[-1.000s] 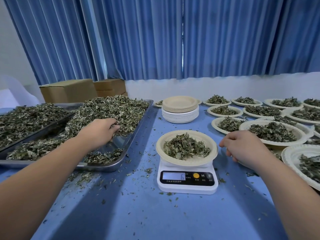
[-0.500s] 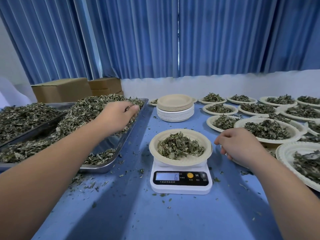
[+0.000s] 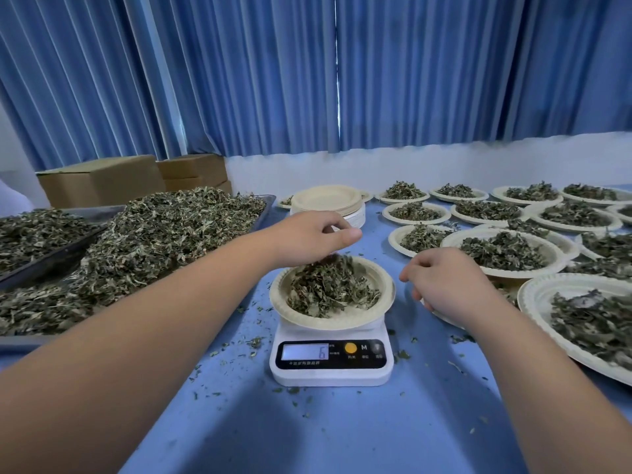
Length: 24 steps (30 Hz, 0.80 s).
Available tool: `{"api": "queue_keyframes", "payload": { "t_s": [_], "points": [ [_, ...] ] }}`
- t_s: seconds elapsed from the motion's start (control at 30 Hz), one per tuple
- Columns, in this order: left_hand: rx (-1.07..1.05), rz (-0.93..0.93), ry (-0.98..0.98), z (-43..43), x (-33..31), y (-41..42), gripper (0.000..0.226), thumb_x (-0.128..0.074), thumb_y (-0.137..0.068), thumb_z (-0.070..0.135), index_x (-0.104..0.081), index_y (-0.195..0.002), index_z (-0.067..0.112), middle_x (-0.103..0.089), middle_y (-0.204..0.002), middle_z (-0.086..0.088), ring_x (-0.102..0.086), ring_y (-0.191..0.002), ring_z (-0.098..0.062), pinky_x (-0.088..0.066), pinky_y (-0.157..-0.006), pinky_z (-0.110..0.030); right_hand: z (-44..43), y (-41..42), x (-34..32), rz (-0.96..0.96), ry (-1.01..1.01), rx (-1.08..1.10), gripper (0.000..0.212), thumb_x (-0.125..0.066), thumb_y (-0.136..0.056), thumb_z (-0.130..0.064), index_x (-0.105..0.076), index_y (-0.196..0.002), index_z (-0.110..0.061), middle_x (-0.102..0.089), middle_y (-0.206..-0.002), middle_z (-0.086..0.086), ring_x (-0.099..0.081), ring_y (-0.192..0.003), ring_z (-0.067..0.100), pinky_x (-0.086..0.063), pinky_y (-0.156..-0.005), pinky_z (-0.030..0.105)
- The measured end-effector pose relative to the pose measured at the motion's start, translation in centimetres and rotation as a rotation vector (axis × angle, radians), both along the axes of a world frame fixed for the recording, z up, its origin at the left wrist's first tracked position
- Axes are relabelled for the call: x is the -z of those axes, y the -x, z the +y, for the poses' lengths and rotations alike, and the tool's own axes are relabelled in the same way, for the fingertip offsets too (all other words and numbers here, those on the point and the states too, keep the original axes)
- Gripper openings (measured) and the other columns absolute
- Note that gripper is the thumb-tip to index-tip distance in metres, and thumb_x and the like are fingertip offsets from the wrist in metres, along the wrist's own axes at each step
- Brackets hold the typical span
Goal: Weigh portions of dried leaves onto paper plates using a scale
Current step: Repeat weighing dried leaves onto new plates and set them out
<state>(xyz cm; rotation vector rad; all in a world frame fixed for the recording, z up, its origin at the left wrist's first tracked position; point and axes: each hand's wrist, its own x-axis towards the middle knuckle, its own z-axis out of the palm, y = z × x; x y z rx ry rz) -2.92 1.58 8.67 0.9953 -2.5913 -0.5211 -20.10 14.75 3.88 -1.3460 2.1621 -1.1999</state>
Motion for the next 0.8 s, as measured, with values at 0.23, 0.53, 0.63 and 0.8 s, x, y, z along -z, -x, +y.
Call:
{"api": "queue_keyframes", "payload": {
  "t_s": [0.23,0.53,0.63,0.8],
  "points": [
    [0.025,0.035,-0.213,1.2,-0.3,-0.4,0.045,-0.031,-0.094,0.063,-0.061,-0.108,0.031,-0.067,-0.102,0.008,-0.067,-0.087,-0.011,-0.054,-0.078,-0.029,0.2,-0.2,-0.2,0.028,0.011,-0.016,0.021,-0.050,-0.085,-0.010,-0.070,-0.078,-0.009,-0.067,-0.064,0.008,-0.052,-0.051,0.020,-0.041,-0.052,0.026],
    [-0.174,0.444,-0.036,0.3,1.2,-3.5,0.023,-0.049,-0.097,0.045,-0.067,-0.096,0.031,-0.070,-0.094,0.003,-0.063,-0.075,-0.006,-0.051,-0.072,-0.028,0.0,-0.4,0.0,0.049,-0.006,0.007,0.022,-0.048,-0.085,-0.010,-0.068,-0.086,-0.002,-0.070,-0.077,0.018,-0.049,-0.055,0.023,-0.043,-0.054,0.030],
    [-0.297,0.679,-0.009,0.5,2.8,-4.5,0.018,-0.053,-0.096,0.033,-0.067,-0.087,0.035,-0.069,-0.088,0.000,-0.060,-0.067,-0.010,-0.050,-0.061,-0.026,-0.1,-0.6,0.0,0.080,-0.006,0.013,0.023,-0.047,-0.086,-0.010,-0.069,-0.084,-0.005,-0.070,-0.076,0.015,-0.051,-0.057,0.023,-0.045,-0.056,0.030],
    [-0.410,0.726,-0.049,0.9,5.0,-5.4,0.020,-0.051,-0.097,0.023,-0.067,-0.089,0.032,-0.067,-0.085,-0.007,-0.047,-0.052,-0.002,-0.042,-0.052,-0.020,-0.2,-0.9,0.1,0.092,0.031,0.023,0.020,-0.048,-0.087,-0.011,-0.066,-0.079,-0.016,-0.069,-0.068,0.007,-0.052,-0.053,0.020,-0.044,-0.055,0.028]
  ]
}}
